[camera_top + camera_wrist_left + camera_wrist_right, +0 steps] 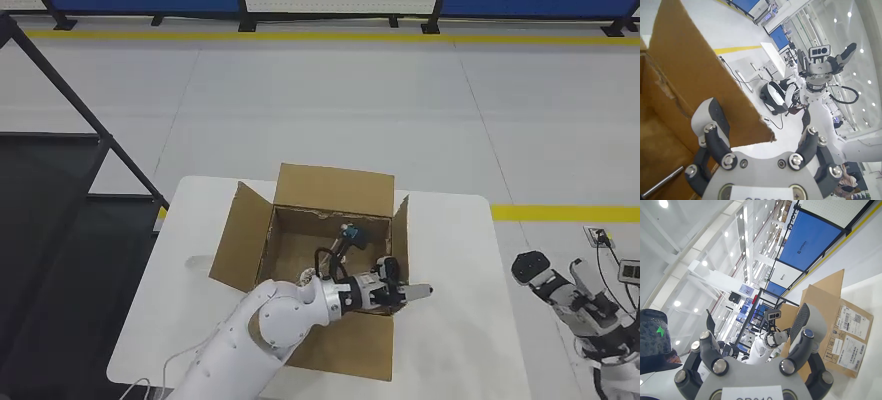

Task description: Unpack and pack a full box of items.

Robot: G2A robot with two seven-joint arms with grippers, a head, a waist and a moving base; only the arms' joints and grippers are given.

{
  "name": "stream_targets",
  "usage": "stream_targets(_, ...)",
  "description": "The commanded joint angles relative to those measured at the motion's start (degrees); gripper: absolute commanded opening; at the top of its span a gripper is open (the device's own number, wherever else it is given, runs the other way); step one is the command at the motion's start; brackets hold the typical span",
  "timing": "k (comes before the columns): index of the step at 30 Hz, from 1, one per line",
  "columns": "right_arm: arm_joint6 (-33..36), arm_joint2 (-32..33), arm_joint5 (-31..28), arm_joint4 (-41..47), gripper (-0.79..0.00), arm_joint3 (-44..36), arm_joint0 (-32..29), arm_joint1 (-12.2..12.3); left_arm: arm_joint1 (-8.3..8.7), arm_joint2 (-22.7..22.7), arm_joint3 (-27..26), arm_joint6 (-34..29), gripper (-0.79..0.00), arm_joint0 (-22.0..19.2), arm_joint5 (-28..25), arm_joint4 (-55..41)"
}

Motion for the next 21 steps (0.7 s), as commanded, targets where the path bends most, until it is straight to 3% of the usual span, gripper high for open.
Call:
stream_targets(1, 0.0, 0.4, 0.0, 0.0, 0.0, 0.1, -0.6, 0.1, -0.91, 2.2, 3.1, -0.3, 0.0, -1.6, 0.1, -0.4)
stream_targets(9, -0.1, 1.0, -0.2, 0.2, 0.0, 1.1, -1.3, 0.4, -4.5, 8.4, 12.0, -0.2, 0.0, -6.7, 0.2, -1.0)
stream_targets(21, -1.1, 0.6, 0.5, -0.4, 0.0, 2.2, -0.7, 0.9, -7.53, 11.1, 16.7, -1.3, 0.0, -9.4, -0.4, -0.9)
